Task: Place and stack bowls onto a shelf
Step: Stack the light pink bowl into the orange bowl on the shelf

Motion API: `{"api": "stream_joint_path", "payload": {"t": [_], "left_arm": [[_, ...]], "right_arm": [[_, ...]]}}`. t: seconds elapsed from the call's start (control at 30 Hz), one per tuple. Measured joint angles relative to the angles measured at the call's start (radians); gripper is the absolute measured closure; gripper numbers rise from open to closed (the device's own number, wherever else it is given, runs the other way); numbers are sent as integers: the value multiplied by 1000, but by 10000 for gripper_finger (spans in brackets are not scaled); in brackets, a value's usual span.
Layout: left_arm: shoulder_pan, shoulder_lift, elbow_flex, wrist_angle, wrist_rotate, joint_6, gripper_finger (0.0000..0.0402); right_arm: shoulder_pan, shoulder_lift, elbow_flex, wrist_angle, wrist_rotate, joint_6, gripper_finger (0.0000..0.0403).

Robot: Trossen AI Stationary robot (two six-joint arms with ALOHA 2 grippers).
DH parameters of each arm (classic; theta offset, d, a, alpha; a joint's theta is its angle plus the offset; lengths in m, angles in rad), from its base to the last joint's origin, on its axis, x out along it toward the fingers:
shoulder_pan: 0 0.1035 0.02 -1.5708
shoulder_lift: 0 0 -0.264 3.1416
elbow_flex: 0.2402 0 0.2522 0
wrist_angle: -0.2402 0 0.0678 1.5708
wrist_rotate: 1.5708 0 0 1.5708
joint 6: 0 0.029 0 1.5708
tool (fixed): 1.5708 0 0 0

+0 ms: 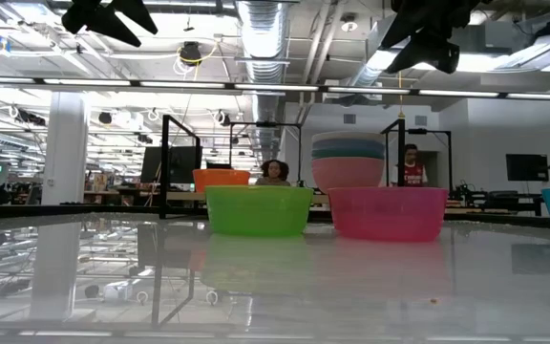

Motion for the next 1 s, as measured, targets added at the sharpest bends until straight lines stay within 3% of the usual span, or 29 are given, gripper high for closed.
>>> {"api": "stream_joint_path", "payload": {"t": [0.57, 0.77, 1.0], "left_arm": [[0, 0, 0, 14, -3, 0, 163], [0, -33, 0, 125, 63, 62, 163], [0, -88, 0, 135, 115, 67, 161]], "right_arm": [[0, 0, 0, 4, 0, 6, 186], [-18, 0, 0, 93, -40, -2, 180], [-65, 0, 0, 120, -77, -78, 154]]}}
